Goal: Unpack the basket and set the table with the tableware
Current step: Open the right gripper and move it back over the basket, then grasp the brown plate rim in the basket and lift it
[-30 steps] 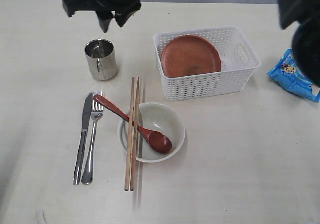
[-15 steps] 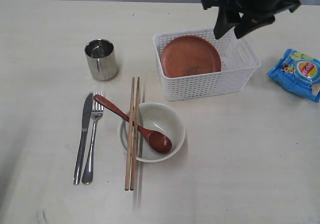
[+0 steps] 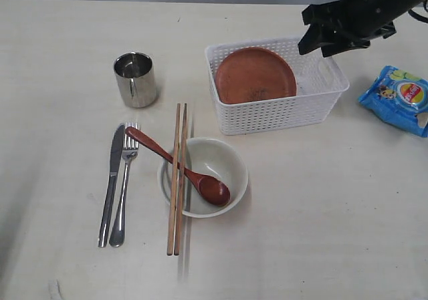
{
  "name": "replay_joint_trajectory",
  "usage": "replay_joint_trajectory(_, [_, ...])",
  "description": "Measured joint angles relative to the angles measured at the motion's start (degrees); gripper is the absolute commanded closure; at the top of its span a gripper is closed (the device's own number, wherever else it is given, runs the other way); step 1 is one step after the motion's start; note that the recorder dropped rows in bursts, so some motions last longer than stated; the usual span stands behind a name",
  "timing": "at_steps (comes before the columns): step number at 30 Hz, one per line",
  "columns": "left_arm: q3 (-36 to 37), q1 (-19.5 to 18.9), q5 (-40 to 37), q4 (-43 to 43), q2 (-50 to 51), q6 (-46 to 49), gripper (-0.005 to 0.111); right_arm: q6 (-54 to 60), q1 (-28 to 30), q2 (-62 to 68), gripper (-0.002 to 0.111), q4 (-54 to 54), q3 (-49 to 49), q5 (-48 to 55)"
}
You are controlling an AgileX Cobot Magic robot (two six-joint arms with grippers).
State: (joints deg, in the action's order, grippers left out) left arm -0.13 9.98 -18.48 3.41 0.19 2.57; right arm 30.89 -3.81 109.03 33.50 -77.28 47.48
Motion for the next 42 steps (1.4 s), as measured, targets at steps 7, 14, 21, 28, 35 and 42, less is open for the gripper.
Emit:
replay_joint_trajectory(7, [0.0, 0.0, 0.0, 0.0, 0.0, 0.0, 0.107, -2.4, 0.7, 0.8, 0.058, -2.3, 0.0, -7.5])
replay_joint_trajectory(14, [0.0, 0.0, 0.0, 0.0, 0.0, 0.0, 0.107, -10.7, 0.7, 1.5, 0.058, -10.4, 0.0, -9.6])
replay_joint_trajectory(21, [0.0, 0.0, 0.0, 0.0, 0.0, 0.0, 0.107, -13.7, 0.7, 2.7, 0.083, -13.9, 0.0, -6.7])
replay_joint_trajectory(28, [0.0, 0.0, 0.0, 0.0, 0.0, 0.0, 0.107, -19.4, 0.7, 2.6, 0.109, -19.0, 0.0, -4.8])
replay_joint_trajectory(35, [0.0, 0.0, 0.0, 0.0, 0.0, 0.0, 0.107, -28.9, 5.3, 1.9, 0.109, -30.1, -0.2, -1.9])
replay_joint_trajectory(42, [0.0, 0.0, 0.0, 0.0, 0.0, 0.0, 0.107, -25.1, 9.1, 1.8, 0.108, -26.4, -0.2, 0.9])
